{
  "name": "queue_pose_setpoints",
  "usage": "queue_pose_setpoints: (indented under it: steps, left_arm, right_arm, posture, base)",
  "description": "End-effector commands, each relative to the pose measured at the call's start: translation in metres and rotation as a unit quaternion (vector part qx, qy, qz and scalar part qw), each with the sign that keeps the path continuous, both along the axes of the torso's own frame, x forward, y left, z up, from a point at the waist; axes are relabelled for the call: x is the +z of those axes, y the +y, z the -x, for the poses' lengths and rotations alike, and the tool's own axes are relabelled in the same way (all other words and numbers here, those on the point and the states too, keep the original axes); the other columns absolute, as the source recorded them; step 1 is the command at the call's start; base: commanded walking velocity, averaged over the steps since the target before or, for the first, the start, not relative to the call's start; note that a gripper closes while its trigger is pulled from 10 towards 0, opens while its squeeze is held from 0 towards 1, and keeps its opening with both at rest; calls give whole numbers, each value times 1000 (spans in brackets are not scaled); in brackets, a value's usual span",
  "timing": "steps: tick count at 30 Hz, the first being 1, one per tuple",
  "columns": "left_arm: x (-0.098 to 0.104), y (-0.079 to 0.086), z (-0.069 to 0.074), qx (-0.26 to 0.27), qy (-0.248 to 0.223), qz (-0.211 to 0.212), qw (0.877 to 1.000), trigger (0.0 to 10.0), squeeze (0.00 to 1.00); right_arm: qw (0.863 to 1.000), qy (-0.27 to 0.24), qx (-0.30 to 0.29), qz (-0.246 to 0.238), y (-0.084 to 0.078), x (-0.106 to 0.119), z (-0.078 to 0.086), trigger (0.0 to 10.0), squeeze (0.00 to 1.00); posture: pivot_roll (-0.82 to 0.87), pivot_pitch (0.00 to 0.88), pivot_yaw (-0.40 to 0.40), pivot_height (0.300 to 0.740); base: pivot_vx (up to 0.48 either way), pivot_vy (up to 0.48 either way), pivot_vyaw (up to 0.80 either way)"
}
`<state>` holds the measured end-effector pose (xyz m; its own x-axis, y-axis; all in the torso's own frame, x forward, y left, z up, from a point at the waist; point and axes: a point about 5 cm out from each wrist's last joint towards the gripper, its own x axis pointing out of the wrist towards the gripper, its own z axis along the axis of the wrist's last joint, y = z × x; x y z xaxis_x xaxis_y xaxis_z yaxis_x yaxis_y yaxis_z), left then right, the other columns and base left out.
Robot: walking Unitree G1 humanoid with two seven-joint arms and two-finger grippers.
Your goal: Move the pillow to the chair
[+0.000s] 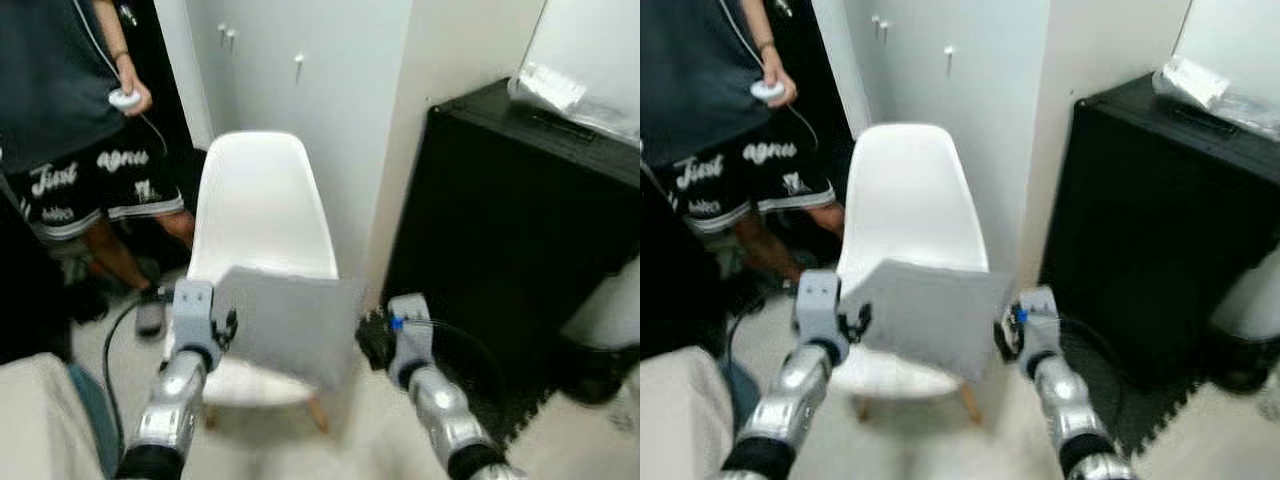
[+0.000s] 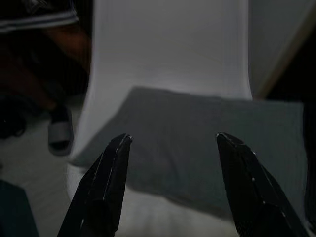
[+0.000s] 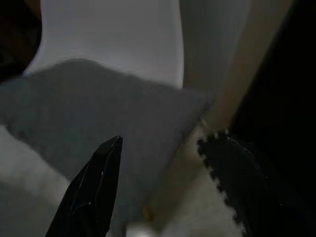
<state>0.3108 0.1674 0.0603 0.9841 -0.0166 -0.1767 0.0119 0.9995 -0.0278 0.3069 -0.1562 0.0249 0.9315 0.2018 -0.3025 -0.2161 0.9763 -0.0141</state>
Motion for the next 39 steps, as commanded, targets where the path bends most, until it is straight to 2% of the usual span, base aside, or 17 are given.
queue_pose_setpoints:
  steps: [1,6,39]
  left_arm:
    - [-6,5,4,6,14,-4,1000,10000,0]
    - [-6,4,4,6,14,-4,1000,10000,0]
    - [-7,2,1,10,23,-13,1000,10000,0]
  right_arm:
    - [1000,13,4,-10,7,-6,4,10000,0]
    - [1000,15,5,-7,7,-6,4,10000,0]
    - [1000,17,4,-8,5,-3,-1,10000,0]
  posture:
    - [0,45,20,740]
    - [0,44,19,740]
    - [-2,41,7,740]
  base:
    - [311,0,0]
    - [304,0,0]
    - [0,0,0]
